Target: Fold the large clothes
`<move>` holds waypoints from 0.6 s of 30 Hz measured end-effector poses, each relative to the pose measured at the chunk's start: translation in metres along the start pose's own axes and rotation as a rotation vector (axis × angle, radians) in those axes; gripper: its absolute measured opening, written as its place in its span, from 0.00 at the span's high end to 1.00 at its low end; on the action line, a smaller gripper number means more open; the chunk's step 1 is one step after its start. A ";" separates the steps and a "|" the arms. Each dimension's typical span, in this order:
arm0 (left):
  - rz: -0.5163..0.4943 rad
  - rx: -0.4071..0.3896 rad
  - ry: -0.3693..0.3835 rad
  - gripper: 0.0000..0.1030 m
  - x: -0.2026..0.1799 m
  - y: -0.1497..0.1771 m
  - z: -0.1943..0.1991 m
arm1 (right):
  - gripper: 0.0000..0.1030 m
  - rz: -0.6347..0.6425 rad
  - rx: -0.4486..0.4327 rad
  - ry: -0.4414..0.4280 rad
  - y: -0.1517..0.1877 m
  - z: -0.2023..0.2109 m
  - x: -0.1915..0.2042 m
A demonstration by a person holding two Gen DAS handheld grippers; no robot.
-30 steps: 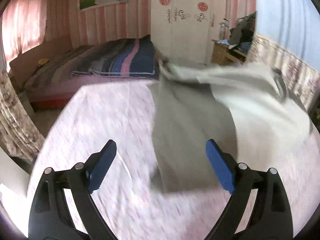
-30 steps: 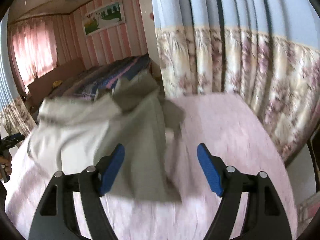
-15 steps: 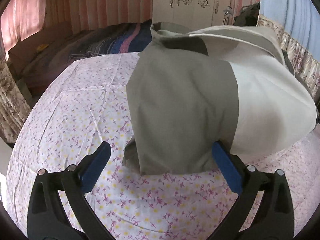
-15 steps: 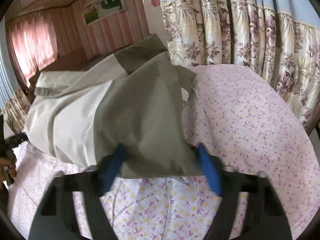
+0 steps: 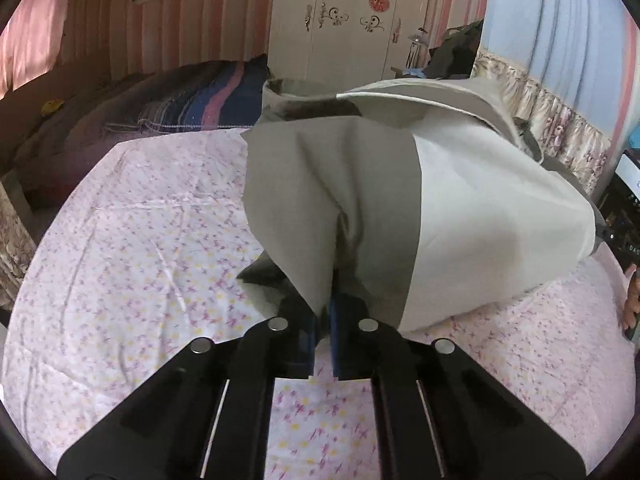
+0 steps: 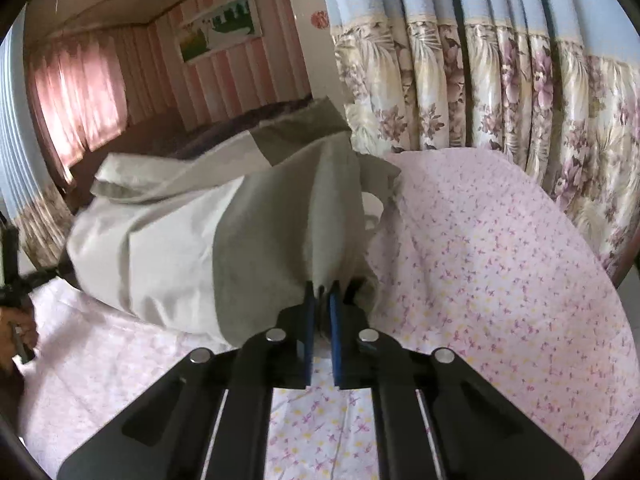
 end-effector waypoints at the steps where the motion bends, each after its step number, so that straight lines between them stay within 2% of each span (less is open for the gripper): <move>1: -0.015 -0.001 -0.009 0.97 -0.002 0.001 0.007 | 0.95 0.006 -0.003 -0.002 -0.001 0.004 0.001; 7: -0.043 -0.039 0.011 0.97 -0.017 0.017 0.063 | 0.95 0.031 0.012 -0.055 0.017 0.036 0.001; 9: -0.056 -0.027 0.011 0.96 -0.020 0.027 0.074 | 0.93 0.067 0.056 -0.041 0.028 0.038 0.003; 10: -0.065 -0.024 -0.006 0.90 -0.020 0.031 0.076 | 0.91 0.114 0.077 -0.013 0.031 0.037 0.005; 11: -0.072 -0.018 -0.044 0.82 -0.017 0.034 0.076 | 0.81 0.167 0.076 0.039 0.032 0.038 0.006; 12: -0.081 -0.003 -0.065 0.75 -0.014 0.037 0.075 | 0.58 0.210 0.061 0.103 0.030 0.043 0.006; 13: -0.084 0.006 -0.084 0.72 -0.010 0.037 0.077 | 0.44 0.222 0.041 0.120 0.025 0.049 0.005; 14: -0.073 -0.021 -0.106 0.61 -0.006 0.034 0.085 | 0.34 0.222 0.009 0.112 0.019 0.058 0.005; 15: -0.064 -0.043 -0.115 0.43 -0.002 0.030 0.093 | 0.34 0.209 -0.032 0.101 0.009 0.069 0.004; 17: -0.048 -0.081 -0.129 0.33 0.004 0.017 0.107 | 0.34 0.191 -0.073 0.090 -0.010 0.081 0.004; 18: -0.035 -0.102 -0.141 0.32 0.008 0.007 0.113 | 0.32 0.180 -0.091 0.097 -0.023 0.083 0.004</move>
Point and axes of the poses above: each gripper's, at about its wrist camera, not at the fingertips, and z roughly against the way its jaws point, x to its left, y to its underside, the point moved 4 cm from there along -z, roughly the way its jaws point, and after that the axes turned 2 degrees about y, right-handed, at the moved point
